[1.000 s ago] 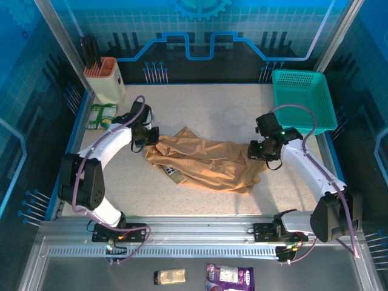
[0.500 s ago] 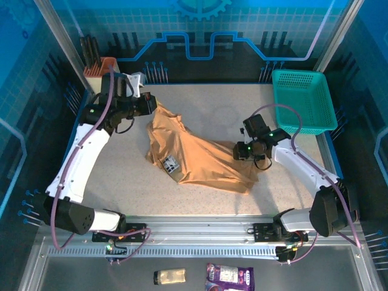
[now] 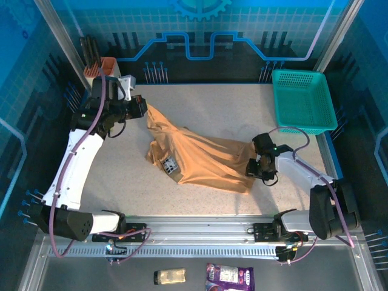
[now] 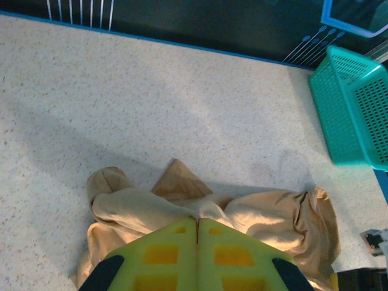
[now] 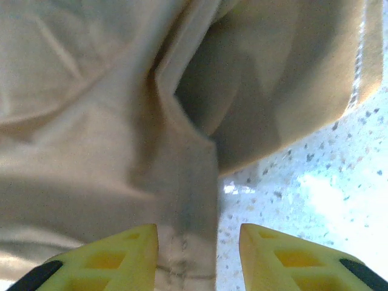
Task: Fold the inside-out t-shirt
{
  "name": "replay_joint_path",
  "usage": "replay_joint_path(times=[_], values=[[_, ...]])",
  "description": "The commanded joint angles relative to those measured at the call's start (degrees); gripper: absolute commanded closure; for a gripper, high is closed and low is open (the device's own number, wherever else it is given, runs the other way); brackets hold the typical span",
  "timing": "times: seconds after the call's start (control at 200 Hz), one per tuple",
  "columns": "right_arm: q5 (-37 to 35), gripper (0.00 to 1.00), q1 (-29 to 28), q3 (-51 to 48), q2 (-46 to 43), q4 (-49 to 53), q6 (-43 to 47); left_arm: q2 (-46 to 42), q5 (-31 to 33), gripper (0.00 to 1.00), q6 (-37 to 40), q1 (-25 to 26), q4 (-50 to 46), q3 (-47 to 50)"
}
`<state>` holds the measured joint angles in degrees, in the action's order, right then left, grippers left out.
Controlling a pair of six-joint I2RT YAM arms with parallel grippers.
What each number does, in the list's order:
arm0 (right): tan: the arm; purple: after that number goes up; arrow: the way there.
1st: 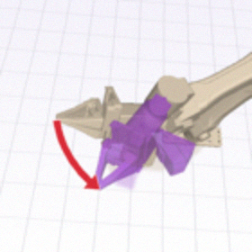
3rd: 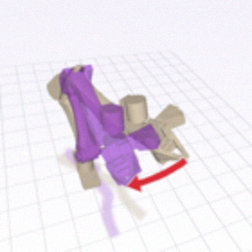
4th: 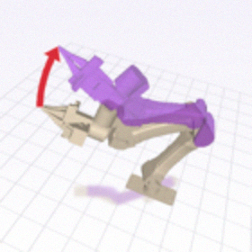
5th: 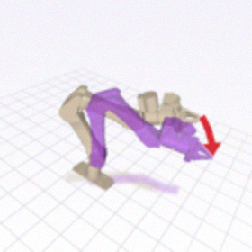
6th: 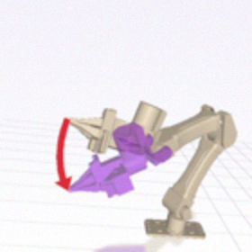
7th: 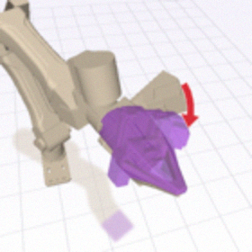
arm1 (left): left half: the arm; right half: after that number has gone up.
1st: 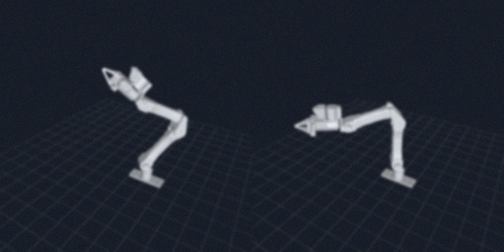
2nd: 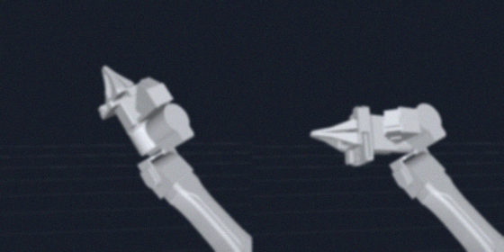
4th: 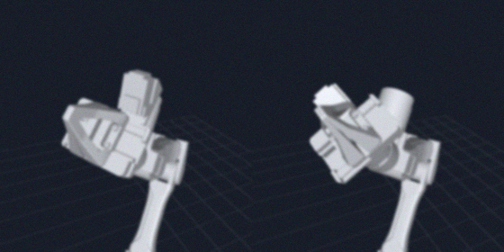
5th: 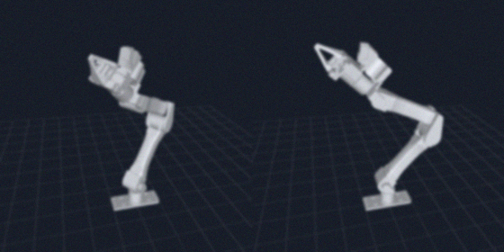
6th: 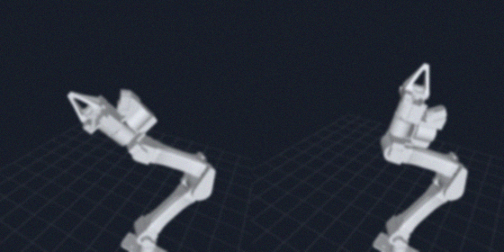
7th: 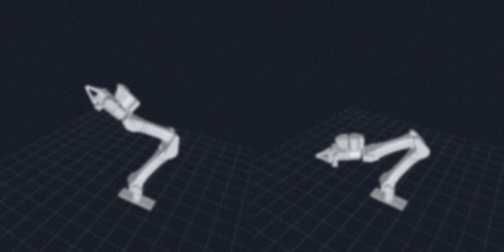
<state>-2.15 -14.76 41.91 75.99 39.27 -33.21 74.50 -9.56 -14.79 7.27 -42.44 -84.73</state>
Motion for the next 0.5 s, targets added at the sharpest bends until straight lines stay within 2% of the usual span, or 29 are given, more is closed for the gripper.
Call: replay_joint_path(times=[0.0, 0.09, 0.215, 0.4, 0.495], values=[[3.3, 0.59, 2.1, -1.0, 1.5, -5.2, 0.8, -2.0, 1.2, 1.00, 1.1, -0.7, -1.1, 2.3], [6.1, 0.59, 3.4, -1.3, 3.2, -6.6, 1.6, -2.6, 1.0, 1.00, 0.7, -0.9, -0.9, 3.6], [8.1, 0.64, 4.2, -1.7, 4.4, -7.8, 2.0, -3.0, 0.7, 1.00, 0.4, -1.1, -0.6, 4.2], [9.3, 0.82, 4.2, -0.6, 2.3, -5.4, 1.4, -2.9, 0.7, 1.00, 0.5, -1.3, -0.8, 3.6], [9.9, 0.96, 4.1, 0.9, -1.0, -2.6, 1.2, -2.8, 0.7, 1.00, 0.4, -1.4, -0.8, 3.4]])
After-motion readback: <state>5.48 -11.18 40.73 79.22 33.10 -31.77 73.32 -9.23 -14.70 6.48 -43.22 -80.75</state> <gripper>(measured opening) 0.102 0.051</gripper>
